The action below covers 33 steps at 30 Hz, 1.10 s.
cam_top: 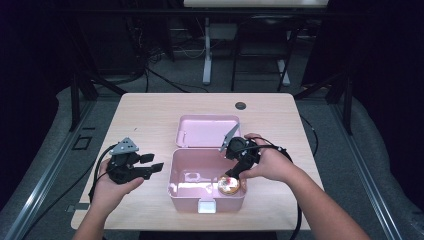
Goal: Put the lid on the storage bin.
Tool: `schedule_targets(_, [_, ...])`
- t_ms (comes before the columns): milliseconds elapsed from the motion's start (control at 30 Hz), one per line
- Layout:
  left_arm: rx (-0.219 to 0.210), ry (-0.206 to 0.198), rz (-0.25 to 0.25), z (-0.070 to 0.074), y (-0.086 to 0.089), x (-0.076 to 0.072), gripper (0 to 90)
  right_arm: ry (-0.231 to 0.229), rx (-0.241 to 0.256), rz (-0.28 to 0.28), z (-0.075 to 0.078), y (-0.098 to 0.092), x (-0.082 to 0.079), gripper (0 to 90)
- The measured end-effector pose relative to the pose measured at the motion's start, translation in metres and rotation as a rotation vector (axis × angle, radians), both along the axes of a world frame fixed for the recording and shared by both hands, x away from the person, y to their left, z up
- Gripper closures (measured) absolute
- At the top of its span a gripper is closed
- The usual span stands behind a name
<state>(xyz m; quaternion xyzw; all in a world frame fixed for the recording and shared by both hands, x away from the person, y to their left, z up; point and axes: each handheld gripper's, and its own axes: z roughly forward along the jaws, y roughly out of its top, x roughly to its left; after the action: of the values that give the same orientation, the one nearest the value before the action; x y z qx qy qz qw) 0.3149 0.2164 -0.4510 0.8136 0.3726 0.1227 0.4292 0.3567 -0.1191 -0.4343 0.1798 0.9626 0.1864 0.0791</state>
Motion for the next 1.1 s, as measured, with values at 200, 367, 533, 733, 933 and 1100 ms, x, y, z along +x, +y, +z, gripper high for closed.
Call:
schedule_targets(200, [-0.001, 0.019, -0.022, -0.002, -0.002, 0.001, 51.2, -0.011, 0.03, -0.016, -0.003, -0.004, 0.002, 38.2])
schedule_targets(367, [-0.015, 0.003, -0.047, -0.003, -0.006, 0.0, 51.9, -0.046, 0.052, -0.055, 0.0, -0.008, 0.003, 43.8])
schedule_targets(533, [-0.044, 0.041, -0.068, -0.004, -0.007, 0.0, 51.4, -0.068, 0.097, -0.096, 0.004, -0.013, 0.004, 47.6])
schedule_targets(733, [-0.032, 0.027, -0.073, -0.005, -0.011, -0.001, 50.6, -0.064, 0.14, -0.109, 0.006, -0.016, 0.004, 49.1])
schedule_targets(933, [-0.021, 0.026, -0.096, -0.006, -0.016, -0.002, 52.3, -0.063, 0.165, -0.151, 0.008, -0.019, 0.007, 49.3])
schedule_targets(1100, [-0.017, 0.029, -0.102, -0.009, -0.02, -0.002, 55.3, -0.081, 0.154, -0.16, 0.008, -0.02, 0.007, 48.5])
